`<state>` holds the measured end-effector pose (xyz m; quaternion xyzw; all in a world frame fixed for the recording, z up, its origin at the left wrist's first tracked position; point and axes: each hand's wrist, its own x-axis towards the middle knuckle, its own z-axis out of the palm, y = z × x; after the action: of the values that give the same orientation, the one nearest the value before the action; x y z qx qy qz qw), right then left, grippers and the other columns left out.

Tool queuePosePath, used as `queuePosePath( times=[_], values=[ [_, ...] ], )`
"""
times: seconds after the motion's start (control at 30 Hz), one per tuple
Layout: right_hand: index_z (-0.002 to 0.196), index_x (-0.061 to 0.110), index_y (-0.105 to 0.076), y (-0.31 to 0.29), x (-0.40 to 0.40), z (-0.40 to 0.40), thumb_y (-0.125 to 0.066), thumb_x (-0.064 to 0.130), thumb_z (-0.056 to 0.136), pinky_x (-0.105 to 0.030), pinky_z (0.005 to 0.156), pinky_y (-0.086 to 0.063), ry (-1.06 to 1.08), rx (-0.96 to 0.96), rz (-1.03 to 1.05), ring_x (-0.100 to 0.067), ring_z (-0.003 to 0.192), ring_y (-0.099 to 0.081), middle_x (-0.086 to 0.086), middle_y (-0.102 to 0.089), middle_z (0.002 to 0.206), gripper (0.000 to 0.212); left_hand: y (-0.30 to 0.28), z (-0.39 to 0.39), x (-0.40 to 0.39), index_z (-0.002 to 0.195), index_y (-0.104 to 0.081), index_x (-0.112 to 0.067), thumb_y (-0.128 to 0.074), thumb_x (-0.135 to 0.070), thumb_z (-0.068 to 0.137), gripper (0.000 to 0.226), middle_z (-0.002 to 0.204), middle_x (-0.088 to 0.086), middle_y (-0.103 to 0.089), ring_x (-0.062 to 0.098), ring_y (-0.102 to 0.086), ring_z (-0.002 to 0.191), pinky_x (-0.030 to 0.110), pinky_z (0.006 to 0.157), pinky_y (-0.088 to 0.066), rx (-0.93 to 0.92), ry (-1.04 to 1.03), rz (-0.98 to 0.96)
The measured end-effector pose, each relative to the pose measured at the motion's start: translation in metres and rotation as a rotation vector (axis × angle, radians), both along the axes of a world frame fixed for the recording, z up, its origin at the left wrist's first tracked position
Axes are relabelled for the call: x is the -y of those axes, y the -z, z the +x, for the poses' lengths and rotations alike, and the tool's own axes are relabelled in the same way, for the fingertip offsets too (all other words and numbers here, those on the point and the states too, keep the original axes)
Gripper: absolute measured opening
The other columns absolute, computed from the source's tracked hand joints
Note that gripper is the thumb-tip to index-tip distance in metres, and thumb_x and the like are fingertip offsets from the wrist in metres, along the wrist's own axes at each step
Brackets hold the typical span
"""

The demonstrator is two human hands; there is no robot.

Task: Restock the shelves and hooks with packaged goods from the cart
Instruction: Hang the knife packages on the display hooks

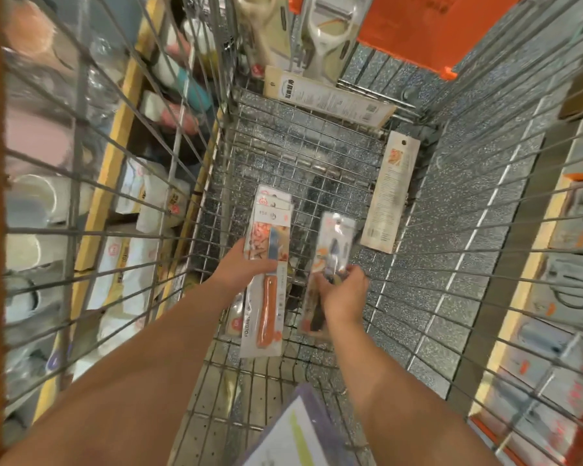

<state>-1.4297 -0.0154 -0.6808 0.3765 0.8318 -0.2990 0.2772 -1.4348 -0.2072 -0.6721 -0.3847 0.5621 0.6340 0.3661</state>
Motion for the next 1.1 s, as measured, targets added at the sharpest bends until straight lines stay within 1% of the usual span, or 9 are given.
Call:
queuePosePath(
  times=[0.1, 0.2, 0.33, 0.47, 0.57, 0.67, 0.77, 0.93, 1.1],
  values=[
    [0.11, 0.018, -0.051, -0.002, 0.001, -0.006, -0.076, 0.024, 0.083, -0.038, 0.077, -0.053, 0.076, 0.025, -0.155, -0.022, 0.1, -0.065, 0.005, -0.063, 0.104, 0.037, -0.004, 0.002, -0.007, 0.122, -0.054, -0.016, -0.081, -0.011, 0.069, 0.059, 0.1, 0.004, -0.068, 0.022, -0.066, 0.092, 0.04, 0.088, -0.053, 0.023, -0.104, 0.007],
    [0.109, 0.016, -0.055, -0.02, 0.003, -0.019, -0.075, 0.025, 0.085, -0.041, 0.09, -0.051, 0.15, 0.025, -0.257, -0.025, 0.1, -0.064, -0.001, -0.066, 0.106, 0.032, -0.019, 0.002, -0.017, 0.121, -0.054, -0.014, -0.074, -0.006, 0.082, 0.044, 0.097, 0.004, -0.066, 0.022, -0.065, 0.089, 0.03, 0.071, -0.052, 0.039, -0.177, 0.013],
    [0.108, 0.013, -0.058, -0.073, -0.002, -0.064, -0.074, 0.022, 0.085, -0.043, 0.091, -0.053, 0.35, -0.167, -0.337, -0.028, 0.099, -0.065, -0.008, -0.068, 0.107, 0.029, -0.066, -0.016, -0.022, 0.109, -0.066, -0.01, -0.08, -0.007, 0.068, 0.043, 0.091, 0.005, -0.073, 0.021, -0.07, 0.084, 0.031, 0.074, -0.053, -0.092, -0.161, 0.104],
    [0.091, 0.011, -0.058, -0.168, -0.011, -0.126, -0.077, 0.028, 0.074, -0.034, 0.071, -0.047, 0.189, -0.357, -0.399, -0.023, 0.083, -0.06, -0.005, -0.062, 0.086, 0.03, -0.145, -0.045, -0.023, 0.12, -0.061, -0.009, -0.078, -0.018, 0.061, 0.063, 0.101, 0.013, -0.072, 0.025, -0.071, 0.084, 0.032, 0.074, -0.054, -0.226, -0.24, 0.163],
    [0.105, 0.009, -0.057, -0.251, -0.005, -0.155, -0.086, 0.041, 0.056, -0.038, 0.077, -0.048, 0.086, -0.435, -0.52, -0.025, 0.091, -0.06, -0.013, -0.062, 0.105, 0.066, -0.22, -0.068, -0.022, 0.125, -0.059, -0.008, -0.074, -0.01, 0.068, 0.059, 0.109, 0.008, -0.07, 0.019, -0.067, 0.095, 0.025, 0.079, -0.053, -0.446, -0.203, 0.179],
    [0.113, 0.002, -0.062, -0.327, 0.022, -0.16, -0.072, 0.01, 0.083, -0.031, 0.073, -0.052, -0.098, -0.533, -0.64, -0.017, 0.078, -0.067, -0.008, -0.071, 0.094, 0.032, -0.293, -0.076, -0.005, 0.128, -0.056, -0.008, -0.076, -0.017, 0.058, 0.073, 0.111, 0.004, -0.066, 0.014, -0.062, 0.099, 0.024, 0.089, -0.048, -0.622, -0.19, 0.17],
    [0.106, 0.008, -0.064, -0.394, 0.066, -0.143, -0.065, 0.003, 0.088, -0.022, 0.065, -0.053, -0.264, -0.625, -0.692, -0.007, 0.07, -0.068, 0.007, -0.074, 0.078, 0.019, -0.347, -0.061, 0.042, 0.113, -0.06, -0.02, -0.079, -0.033, 0.042, 0.074, 0.108, 0.004, -0.069, 0.018, -0.064, 0.097, 0.034, 0.095, -0.048, -0.724, -0.204, 0.132],
    [0.108, 0.013, -0.066, -0.458, 0.174, -0.079, -0.071, 0.014, 0.084, -0.037, 0.081, -0.056, -0.456, -0.601, -0.844, -0.024, 0.093, -0.071, -0.008, -0.075, 0.102, 0.025, -0.413, 0.008, 0.157, 0.109, -0.06, -0.024, -0.077, -0.022, 0.061, 0.051, 0.105, 0.003, -0.071, 0.02, -0.068, 0.094, 0.038, 0.089, -0.054, -0.812, -0.345, -0.025],
    [0.108, 0.002, -0.063, -0.508, 0.318, -0.016, -0.063, 0.001, 0.089, -0.025, 0.055, -0.053, -0.665, -0.491, -1.034, -0.017, 0.069, -0.071, -0.008, -0.075, 0.083, 0.019, -0.478, 0.106, 0.282, 0.119, -0.06, -0.018, -0.077, -0.017, 0.074, 0.048, 0.11, 0.007, -0.071, 0.019, -0.069, 0.092, 0.036, 0.084, -0.054, -0.865, -0.546, -0.271]
  ],
)
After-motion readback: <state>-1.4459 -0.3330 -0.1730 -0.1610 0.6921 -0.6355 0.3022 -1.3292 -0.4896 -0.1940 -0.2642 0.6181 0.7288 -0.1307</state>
